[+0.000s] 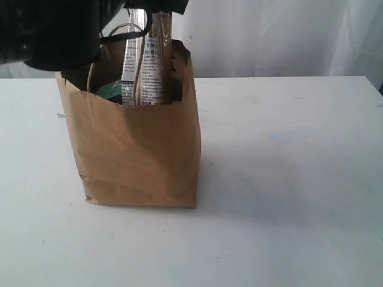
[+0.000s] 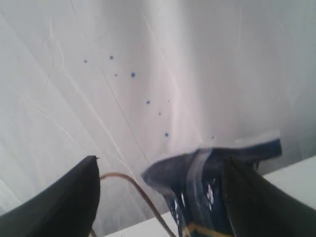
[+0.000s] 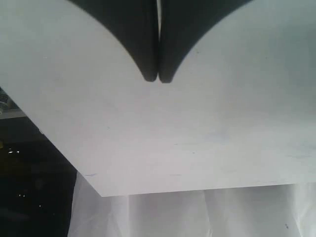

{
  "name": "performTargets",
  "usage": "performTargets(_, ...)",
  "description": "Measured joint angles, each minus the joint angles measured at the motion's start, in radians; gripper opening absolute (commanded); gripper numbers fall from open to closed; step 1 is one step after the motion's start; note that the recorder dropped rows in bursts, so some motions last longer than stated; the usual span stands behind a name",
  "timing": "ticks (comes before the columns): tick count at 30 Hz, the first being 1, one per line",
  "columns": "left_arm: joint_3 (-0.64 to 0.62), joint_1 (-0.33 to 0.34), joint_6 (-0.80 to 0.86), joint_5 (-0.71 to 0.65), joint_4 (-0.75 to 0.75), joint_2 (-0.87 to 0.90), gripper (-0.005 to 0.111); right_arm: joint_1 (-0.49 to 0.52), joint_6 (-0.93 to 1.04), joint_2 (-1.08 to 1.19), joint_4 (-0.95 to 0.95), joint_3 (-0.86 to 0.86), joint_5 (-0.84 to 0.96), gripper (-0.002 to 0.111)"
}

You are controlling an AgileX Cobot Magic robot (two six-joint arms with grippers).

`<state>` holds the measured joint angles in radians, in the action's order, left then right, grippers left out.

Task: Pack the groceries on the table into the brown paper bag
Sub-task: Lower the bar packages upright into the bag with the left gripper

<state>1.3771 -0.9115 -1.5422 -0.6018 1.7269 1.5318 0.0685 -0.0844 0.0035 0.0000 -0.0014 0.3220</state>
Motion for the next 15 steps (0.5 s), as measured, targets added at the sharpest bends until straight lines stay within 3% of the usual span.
performTargets(15,0.049,0.002,0.124,0.004,0.002,0.0,0.071,0.0,0.0,0.0,0.0,0.0,0.0,0.0)
